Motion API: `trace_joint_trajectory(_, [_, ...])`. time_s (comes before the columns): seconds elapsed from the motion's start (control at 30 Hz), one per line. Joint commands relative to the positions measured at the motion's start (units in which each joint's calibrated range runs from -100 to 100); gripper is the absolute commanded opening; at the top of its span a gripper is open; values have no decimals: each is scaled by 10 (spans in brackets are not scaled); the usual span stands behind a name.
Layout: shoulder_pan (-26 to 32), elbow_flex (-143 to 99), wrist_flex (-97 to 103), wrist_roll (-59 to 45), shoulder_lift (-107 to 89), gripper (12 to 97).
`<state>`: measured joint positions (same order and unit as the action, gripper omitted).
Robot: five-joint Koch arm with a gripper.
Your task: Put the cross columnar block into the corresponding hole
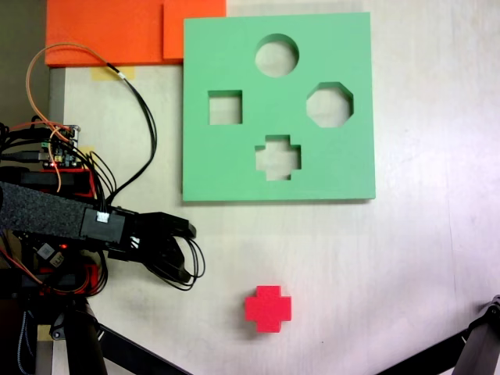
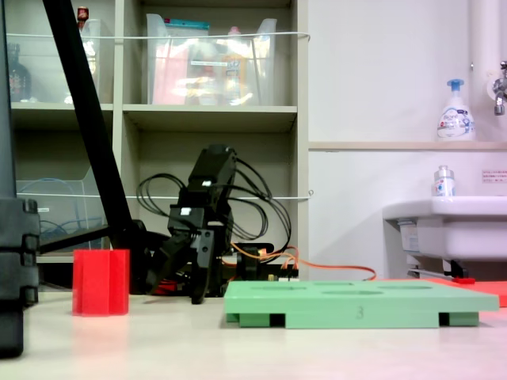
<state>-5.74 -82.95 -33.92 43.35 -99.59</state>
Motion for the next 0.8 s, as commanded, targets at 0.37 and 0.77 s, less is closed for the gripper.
trace_joint_trajectory(0.37, [2,59,-174,-3,-4,442])
trace_joint_trajectory(0.77, [5,62,-198,-3,-4,444])
